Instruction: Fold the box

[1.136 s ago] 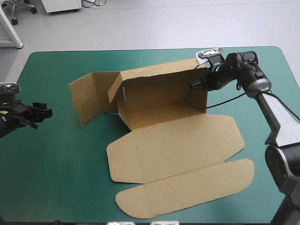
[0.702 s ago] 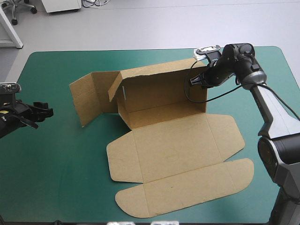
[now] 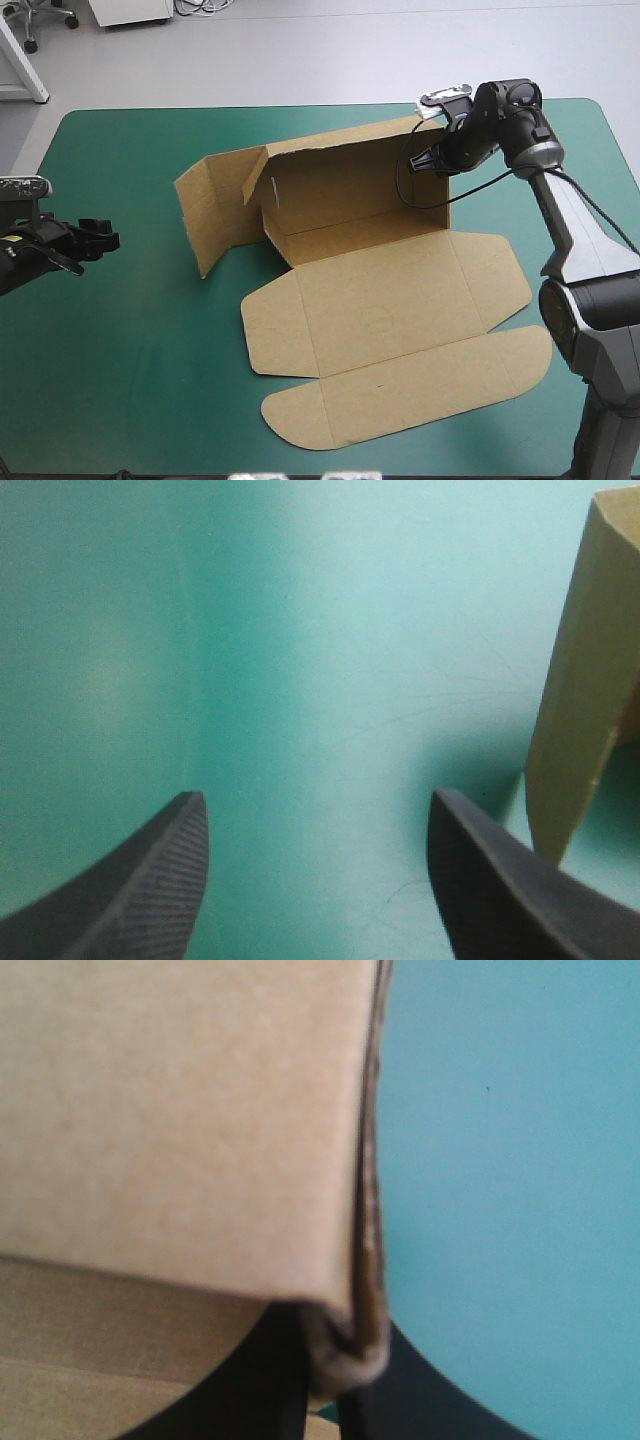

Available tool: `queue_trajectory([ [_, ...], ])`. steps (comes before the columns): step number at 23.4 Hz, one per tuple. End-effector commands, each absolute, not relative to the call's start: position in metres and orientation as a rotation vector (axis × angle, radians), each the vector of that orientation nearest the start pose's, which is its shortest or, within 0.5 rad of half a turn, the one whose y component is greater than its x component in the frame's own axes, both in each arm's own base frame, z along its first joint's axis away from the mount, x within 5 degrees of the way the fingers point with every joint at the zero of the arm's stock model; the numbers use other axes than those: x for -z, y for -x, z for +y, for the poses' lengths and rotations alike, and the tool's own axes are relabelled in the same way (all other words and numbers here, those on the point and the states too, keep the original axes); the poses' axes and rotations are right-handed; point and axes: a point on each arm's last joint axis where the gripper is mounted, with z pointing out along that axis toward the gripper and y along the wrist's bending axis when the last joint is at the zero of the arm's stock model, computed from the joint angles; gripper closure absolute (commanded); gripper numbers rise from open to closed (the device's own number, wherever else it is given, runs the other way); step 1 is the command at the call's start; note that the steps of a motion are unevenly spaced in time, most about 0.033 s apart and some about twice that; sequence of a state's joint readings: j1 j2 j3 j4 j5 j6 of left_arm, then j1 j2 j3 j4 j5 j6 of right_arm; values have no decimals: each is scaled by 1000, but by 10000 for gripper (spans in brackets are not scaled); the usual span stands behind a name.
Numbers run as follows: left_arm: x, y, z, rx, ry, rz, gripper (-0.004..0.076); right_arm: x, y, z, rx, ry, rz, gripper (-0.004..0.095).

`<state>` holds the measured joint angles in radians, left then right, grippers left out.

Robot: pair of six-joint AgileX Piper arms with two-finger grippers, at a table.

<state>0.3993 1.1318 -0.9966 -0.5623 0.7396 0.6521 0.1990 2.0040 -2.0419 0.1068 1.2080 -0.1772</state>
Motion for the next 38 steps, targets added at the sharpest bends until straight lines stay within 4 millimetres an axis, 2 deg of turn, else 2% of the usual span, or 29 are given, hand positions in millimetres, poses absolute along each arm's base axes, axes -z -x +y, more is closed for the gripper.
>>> queue_trajectory([
  [1, -365, -226, 58, 79, 31, 2138, 270, -373, -425, 91, -133, 481, 2472, 742],
  [5, -365, -227, 58, 82, 34, 2136, 270, -384, -421, 91, -153, 478, 2447, 333],
  [7, -364, -227, 57, 85, 32, 2139, 270, -388, -416, 91, -167, 479, 2454, 298],
  [16, -361, -231, 56, 90, 18, 2147, 270, -407, -390, 88, -184, 490, 2463, 302],
  [20, -361, -231, 56, 88, 14, 2147, 270, -385, -364, 81, -181, 503, 2528, 302],
  [21, -361, -231, 56, 88, 14, 2147, 270, -381, -348, 73, -170, 480, 2491, 303],
  [24, -362, -231, 56, 84, 15, 2144, 269, -365, -321, 60, -175, 436, 2381, 302],
  [26, -362, -231, 56, 73, 11, 2143, 270, -348, -292, 50, -188, 396, 2248, 302],
  [27, -362, -232, 56, 72, 9, 2143, 270, -330, -272, 47, -176, 386, 2174, 302],
  [28, -362, -232, 56, 72, 9, 2143, 270, -322, -266, 46, -168, 381, 2141, 302],
  [29, -362, -232, 57, 69, 10, 2140, 270, -305, -253, 43, -150, 359, 2089, 302],
  [31, -362, -231, 56, 72, 9, 2144, 270, -287, -247, 40, -110, 352, 2047, 302],
  [33, -362, -231, 56, 72, 9, 2144, 270, -278, -247, 40, -125, 335, 2057, 302],
  [38, -362, -231, 56, 74, 8, 2145, 270, -261, -261, 41, -103, 342, 2059, 302],
])
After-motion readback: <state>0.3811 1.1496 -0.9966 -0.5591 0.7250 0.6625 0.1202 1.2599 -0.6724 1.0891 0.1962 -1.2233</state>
